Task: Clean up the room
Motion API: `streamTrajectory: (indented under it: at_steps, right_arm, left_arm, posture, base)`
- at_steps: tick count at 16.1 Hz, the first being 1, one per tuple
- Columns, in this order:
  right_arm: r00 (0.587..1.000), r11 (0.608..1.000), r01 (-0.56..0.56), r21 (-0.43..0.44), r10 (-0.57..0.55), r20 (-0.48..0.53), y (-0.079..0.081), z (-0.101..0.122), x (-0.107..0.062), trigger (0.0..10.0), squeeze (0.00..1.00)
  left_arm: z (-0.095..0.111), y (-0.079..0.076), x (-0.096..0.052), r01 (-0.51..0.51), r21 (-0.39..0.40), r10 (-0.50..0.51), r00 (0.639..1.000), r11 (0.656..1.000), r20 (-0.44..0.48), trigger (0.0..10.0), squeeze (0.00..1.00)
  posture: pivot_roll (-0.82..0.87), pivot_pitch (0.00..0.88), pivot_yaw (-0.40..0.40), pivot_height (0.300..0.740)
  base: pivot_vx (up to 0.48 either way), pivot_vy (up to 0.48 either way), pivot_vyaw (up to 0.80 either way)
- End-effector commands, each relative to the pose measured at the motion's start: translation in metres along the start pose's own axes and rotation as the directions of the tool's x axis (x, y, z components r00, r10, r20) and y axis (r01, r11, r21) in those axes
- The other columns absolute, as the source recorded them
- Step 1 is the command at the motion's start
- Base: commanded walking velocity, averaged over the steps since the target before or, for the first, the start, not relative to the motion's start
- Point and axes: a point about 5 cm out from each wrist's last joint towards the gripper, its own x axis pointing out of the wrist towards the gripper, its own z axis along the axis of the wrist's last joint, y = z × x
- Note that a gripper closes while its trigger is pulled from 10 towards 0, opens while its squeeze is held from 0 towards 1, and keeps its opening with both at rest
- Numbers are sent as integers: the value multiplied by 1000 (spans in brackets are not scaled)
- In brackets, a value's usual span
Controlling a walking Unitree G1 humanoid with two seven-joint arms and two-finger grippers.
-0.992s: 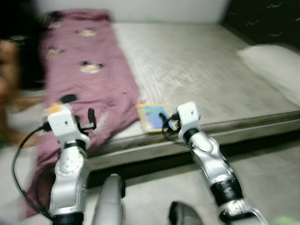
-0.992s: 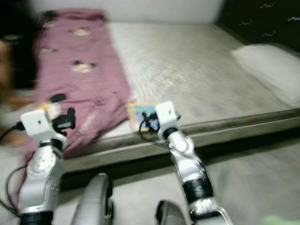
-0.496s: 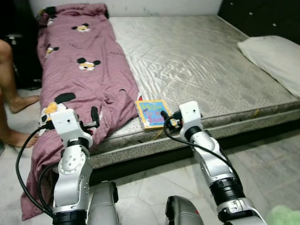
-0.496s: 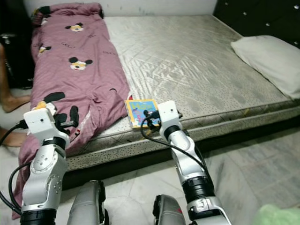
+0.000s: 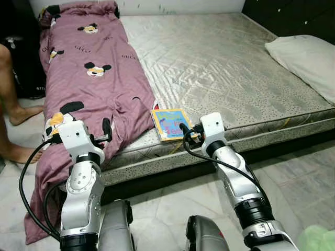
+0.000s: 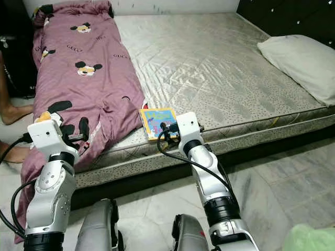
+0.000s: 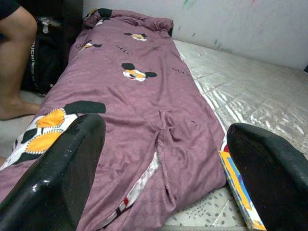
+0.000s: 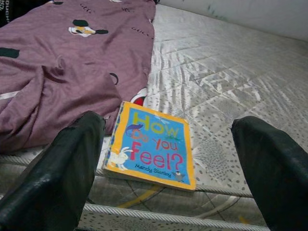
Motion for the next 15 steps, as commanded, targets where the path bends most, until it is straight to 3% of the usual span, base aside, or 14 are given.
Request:
streamTrajectory:
  at_steps: [1,6,12,15]
  right_arm:
    - [1000,1000,3,2,-3,5,-3,1,1,10000,0]
    - [1000,1000,-6,-19,6,12,-2,2,1,10000,0]
    - [1000,1000,-9,-11,9,12,-2,2,2,10000,0]
    - [1000,1000,-10,-7,10,11,-2,2,2,10000,0]
  left_arm:
    - [1,-2,2,12,4,-12,1000,1000,3,10000,0]
    - [3,-5,1,37,-6,-37,999,999,18,10000,0]
    - [3,-6,2,47,-12,-47,999,999,21,10000,0]
    - [3,-7,2,54,-13,-54,998,998,20,10000,0]
  posture:
    - [-40,0,-68,615]
    - [-41,0,-69,615]
    - [-41,0,-68,615]
    - [-40,0,-67,615]
  base:
    - [0,0,0]
    - [0,0,0]
    - [0,0,504]
    - [0,0,0]
